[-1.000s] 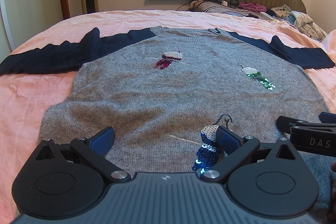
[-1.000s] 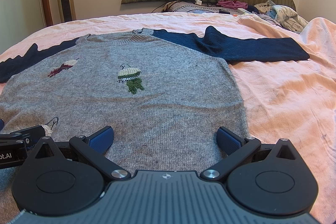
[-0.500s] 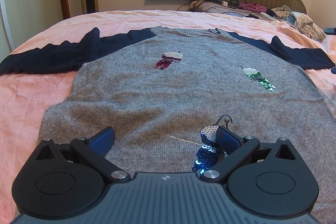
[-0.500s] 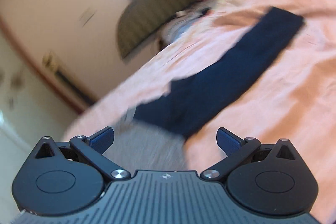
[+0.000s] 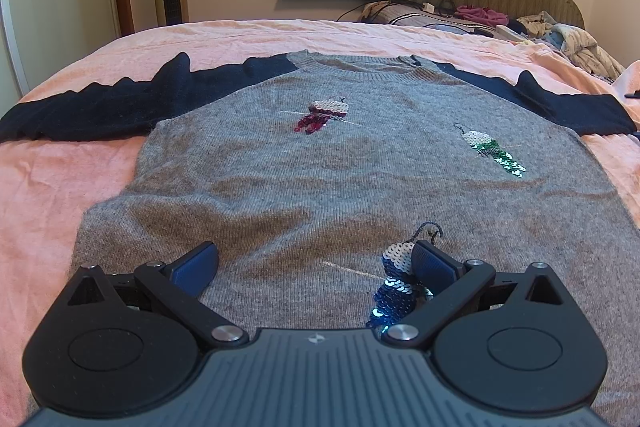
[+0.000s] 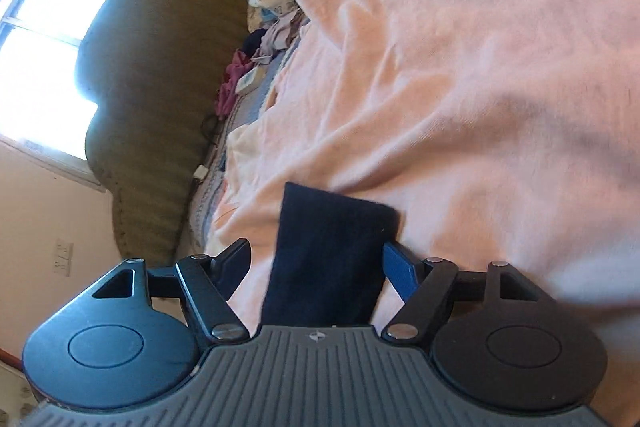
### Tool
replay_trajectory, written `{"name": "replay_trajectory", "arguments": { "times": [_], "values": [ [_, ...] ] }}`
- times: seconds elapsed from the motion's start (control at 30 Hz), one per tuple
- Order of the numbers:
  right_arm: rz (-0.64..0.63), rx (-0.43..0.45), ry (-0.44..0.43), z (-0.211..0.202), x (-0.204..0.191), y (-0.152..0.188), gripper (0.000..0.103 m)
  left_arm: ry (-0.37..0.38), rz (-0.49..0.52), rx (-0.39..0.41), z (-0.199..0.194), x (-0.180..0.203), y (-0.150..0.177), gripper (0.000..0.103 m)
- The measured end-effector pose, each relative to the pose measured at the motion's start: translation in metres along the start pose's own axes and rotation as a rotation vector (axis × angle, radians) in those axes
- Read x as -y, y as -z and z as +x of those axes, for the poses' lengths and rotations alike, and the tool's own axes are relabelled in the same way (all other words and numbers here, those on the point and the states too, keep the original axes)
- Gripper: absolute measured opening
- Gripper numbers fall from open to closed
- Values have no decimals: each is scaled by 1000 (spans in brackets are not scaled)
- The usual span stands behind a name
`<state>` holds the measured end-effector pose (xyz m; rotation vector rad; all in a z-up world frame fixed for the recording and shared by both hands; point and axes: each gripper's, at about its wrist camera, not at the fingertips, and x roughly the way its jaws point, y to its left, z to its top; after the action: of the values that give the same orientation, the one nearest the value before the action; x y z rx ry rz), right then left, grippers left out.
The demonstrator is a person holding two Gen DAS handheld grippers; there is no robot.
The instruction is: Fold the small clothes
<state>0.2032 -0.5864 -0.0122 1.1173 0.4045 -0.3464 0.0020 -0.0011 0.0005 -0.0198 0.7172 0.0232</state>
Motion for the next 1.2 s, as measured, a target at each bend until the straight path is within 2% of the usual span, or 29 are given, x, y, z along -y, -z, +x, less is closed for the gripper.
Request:
{"name": "replay_trajectory", "arguments": {
  "times": [0.2, 0.3, 0.43, 0.47, 0.5, 0.53, 0.6, 0.67, 0.73, 0.83, 0.9, 0.97, 1.03, 1.1, 1.17, 1.2],
  "values": [
    [-30, 116, 40, -5, -2, 11, 63, 0, -2, 0, 1, 0, -1, 103],
    [-31, 120, 48, -4, -3, 9, 64, 1, -2, 1, 1, 0, -1, 103],
    [-127, 103, 62, 10, -16, 10, 74, 1, -3, 1, 1, 0, -1, 103],
    [-157, 96, 73, 13, -22, 11, 67, 1, -3, 1, 1, 0, -2, 103],
    [-179, 77, 69, 17, -25, 11, 53, 1, -3, 1, 1, 0, -1, 103],
    [-177, 39, 64, 21, -26, 11, 16, 1, -3, 1, 1, 0, -1, 103],
    [-178, 45, 37, 14, -32, 15, 14, 1, -3, 1, 1, 0, -1, 103],
    [-255, 55, -13, -1, -51, 27, 14, 3, -6, 2, 2, 0, -2, 103],
    [-362, 47, -86, -20, -82, 48, 14, 4, -7, 3, 3, 0, -2, 103],
    [-493, -26, -248, -47, -130, 97, 14, 4, -8, 3, 3, 0, -3, 103],
    [-542, -103, -361, -59, -158, 139, 14, 4, -8, 3, 3, 0, -3, 103],
    [-570, -202, -436, -60, -178, 183, 14, 4, -8, 3, 3, 0, -2, 103],
    [-609, -276, -441, -53, -187, 230, 15, 2, -6, 3, 3, 1, -2, 103],
    [-624, -379, -413, -42, -183, 273, 20, -1, -3, 3, 2, 1, -1, 103],
    [-619, -458, -366, -41, -173, 300, 35, 0, -1, 3, 2, 1, -1, 103],
    [-605, -466, -365, -49, -167, 306, 38, 6, -2, 3, 1, 0, -1, 103]
  ]
}}
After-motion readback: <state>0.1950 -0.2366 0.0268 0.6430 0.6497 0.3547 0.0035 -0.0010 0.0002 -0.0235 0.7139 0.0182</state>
